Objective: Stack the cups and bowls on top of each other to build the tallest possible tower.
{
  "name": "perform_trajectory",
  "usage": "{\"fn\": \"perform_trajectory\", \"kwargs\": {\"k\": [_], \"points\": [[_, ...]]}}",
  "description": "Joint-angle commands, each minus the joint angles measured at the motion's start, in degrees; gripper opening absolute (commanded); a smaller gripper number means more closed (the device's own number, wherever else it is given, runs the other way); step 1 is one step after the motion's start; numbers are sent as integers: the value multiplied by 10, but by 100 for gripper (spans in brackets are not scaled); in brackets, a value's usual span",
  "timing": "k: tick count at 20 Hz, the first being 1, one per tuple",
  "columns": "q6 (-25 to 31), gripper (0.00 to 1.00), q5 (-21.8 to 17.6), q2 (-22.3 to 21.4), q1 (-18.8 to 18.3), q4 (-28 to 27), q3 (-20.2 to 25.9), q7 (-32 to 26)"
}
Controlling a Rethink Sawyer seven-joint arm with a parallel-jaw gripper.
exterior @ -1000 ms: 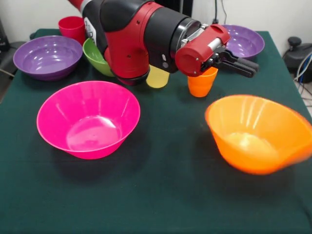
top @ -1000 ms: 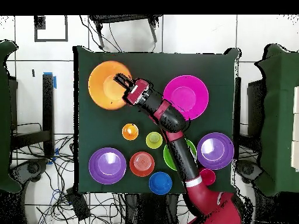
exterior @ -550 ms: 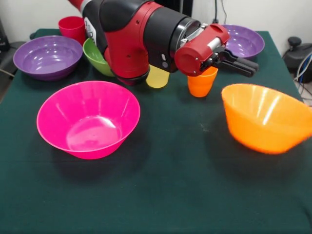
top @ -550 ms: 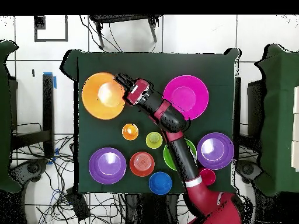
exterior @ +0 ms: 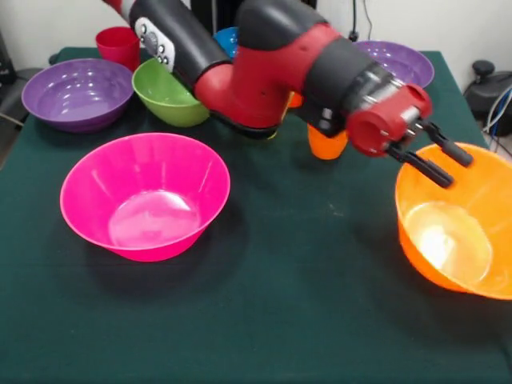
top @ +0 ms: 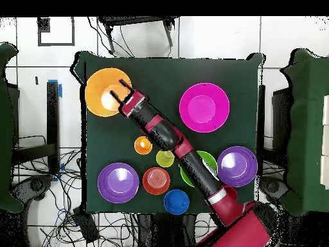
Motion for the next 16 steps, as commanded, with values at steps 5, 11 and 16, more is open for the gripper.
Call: {"fn": "perform_trajectory", "kwargs": {"k": [5, 11, 16], "points": [[-192, 100, 140, -305, 216, 15, -285, 329], [-222, 100, 184, -377, 274, 37, -331, 363], [-235, 100, 206, -423, 308, 52, -365, 398]]}}
